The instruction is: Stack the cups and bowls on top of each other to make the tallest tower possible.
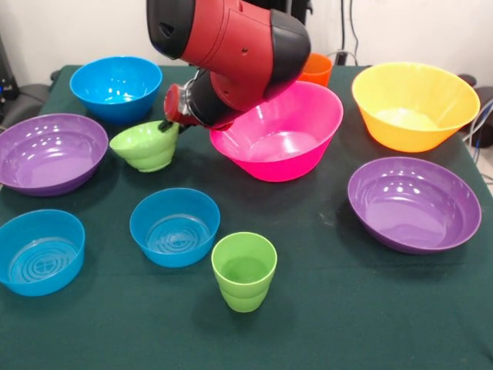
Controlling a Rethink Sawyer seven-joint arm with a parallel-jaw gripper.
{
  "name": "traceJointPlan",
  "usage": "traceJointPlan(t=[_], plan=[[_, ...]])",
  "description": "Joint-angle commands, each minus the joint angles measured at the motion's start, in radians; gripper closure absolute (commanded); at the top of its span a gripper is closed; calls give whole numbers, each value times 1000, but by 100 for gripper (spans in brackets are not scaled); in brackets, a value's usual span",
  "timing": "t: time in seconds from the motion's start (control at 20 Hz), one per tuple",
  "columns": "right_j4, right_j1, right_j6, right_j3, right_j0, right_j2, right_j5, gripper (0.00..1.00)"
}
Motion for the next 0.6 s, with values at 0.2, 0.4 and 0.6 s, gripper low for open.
traceJointPlan(t=[0.2,0.4,0.6], plan=[[30,-14,114,33,18,80,3,0],[25,-11,113,29,17,80,0,0],[24,-9,114,26,16,81,-2,0]])
